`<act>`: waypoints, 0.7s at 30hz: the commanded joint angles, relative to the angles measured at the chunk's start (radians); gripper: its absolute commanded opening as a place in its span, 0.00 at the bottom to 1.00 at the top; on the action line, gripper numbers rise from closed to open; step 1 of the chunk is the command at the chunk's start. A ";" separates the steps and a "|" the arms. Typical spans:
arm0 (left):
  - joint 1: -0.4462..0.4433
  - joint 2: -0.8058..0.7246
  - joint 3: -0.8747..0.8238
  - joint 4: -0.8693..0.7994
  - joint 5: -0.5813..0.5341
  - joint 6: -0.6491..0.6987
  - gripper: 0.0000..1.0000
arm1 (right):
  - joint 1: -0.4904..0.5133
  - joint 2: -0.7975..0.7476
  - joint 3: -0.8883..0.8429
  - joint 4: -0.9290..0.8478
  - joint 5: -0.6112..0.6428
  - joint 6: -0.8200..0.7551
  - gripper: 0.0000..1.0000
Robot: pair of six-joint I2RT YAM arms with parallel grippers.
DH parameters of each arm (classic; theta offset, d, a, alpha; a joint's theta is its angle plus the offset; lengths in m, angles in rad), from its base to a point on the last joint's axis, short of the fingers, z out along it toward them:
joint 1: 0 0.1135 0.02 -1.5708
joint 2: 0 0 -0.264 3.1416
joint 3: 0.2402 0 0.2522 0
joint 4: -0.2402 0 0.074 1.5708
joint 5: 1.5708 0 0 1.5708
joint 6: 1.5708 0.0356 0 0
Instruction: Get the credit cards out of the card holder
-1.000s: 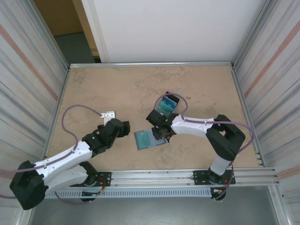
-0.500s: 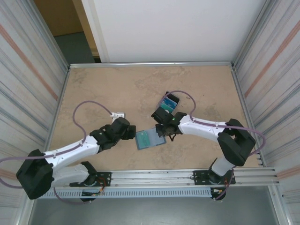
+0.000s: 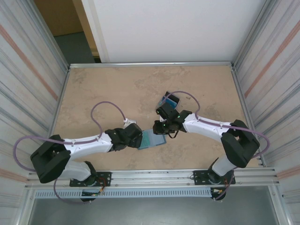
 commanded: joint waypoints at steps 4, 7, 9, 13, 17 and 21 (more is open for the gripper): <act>-0.008 0.039 0.036 -0.025 -0.030 -0.003 0.99 | -0.005 0.061 0.012 0.038 -0.089 0.039 0.17; -0.008 0.040 0.030 -0.027 -0.034 -0.007 0.99 | -0.005 0.075 0.015 0.046 -0.101 0.043 0.17; -0.007 0.046 0.027 -0.026 -0.034 -0.009 0.99 | -0.003 0.081 0.016 0.057 -0.115 0.049 0.16; -0.007 0.066 0.027 -0.027 -0.035 -0.014 0.99 | 0.000 0.099 0.022 0.077 -0.146 0.058 0.17; -0.008 0.079 0.028 -0.027 -0.038 -0.021 0.99 | 0.004 0.117 0.028 0.086 -0.166 0.065 0.17; -0.008 0.093 0.029 -0.026 -0.039 -0.020 0.99 | 0.013 0.135 0.034 0.088 -0.176 0.072 0.17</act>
